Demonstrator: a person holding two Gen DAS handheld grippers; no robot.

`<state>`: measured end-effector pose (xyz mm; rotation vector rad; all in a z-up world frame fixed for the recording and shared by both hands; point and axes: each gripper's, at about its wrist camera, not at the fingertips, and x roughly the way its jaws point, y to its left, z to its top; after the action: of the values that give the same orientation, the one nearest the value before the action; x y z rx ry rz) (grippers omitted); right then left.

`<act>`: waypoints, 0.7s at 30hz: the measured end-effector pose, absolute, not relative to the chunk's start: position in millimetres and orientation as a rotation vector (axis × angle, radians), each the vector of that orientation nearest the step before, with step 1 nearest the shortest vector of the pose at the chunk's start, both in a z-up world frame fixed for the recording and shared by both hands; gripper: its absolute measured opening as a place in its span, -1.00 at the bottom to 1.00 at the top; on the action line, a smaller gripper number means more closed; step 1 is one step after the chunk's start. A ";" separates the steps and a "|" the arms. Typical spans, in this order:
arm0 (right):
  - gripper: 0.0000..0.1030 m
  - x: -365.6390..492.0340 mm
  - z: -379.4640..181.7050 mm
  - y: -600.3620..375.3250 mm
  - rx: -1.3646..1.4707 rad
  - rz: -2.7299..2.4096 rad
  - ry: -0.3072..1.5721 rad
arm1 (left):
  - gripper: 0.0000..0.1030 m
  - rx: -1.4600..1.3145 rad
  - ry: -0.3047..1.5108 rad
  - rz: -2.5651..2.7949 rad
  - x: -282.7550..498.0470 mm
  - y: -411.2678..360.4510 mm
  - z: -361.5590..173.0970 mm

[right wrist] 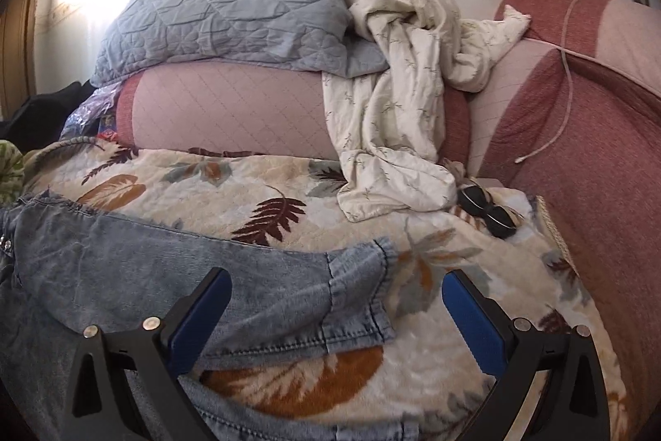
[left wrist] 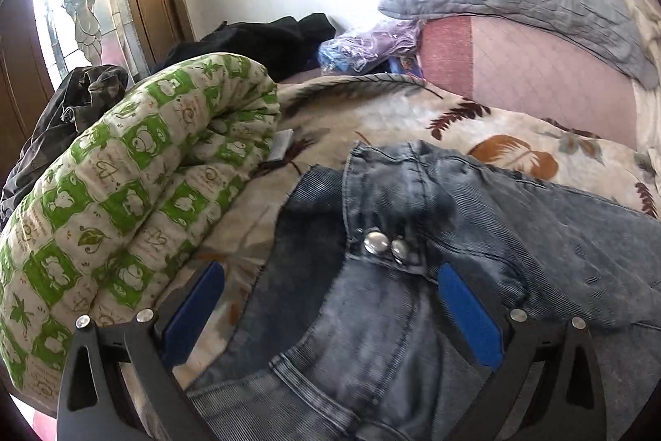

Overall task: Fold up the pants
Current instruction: 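Lower the left gripper onto the jeans waistband and close on it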

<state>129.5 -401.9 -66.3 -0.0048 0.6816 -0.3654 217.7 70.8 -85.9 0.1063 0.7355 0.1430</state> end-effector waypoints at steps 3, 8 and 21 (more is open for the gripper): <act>1.00 141.8 -73.3 -418.4 0.034 -0.373 0.714 | 0.99 0.081 0.732 0.155 224.1 80.5 -87.5; 1.00 142.0 -84.3 -436.1 0.118 -0.400 0.754 | 0.99 0.056 0.714 0.175 249.0 94.6 -84.1; 1.00 134.9 -81.6 -434.9 0.068 -0.434 0.726 | 0.99 -0.027 1.033 0.050 387.0 96.7 -77.1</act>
<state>134.9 -434.9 -81.6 0.0684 0.7263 -0.4335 387.0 96.7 -77.1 -0.0272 1.0326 0.0496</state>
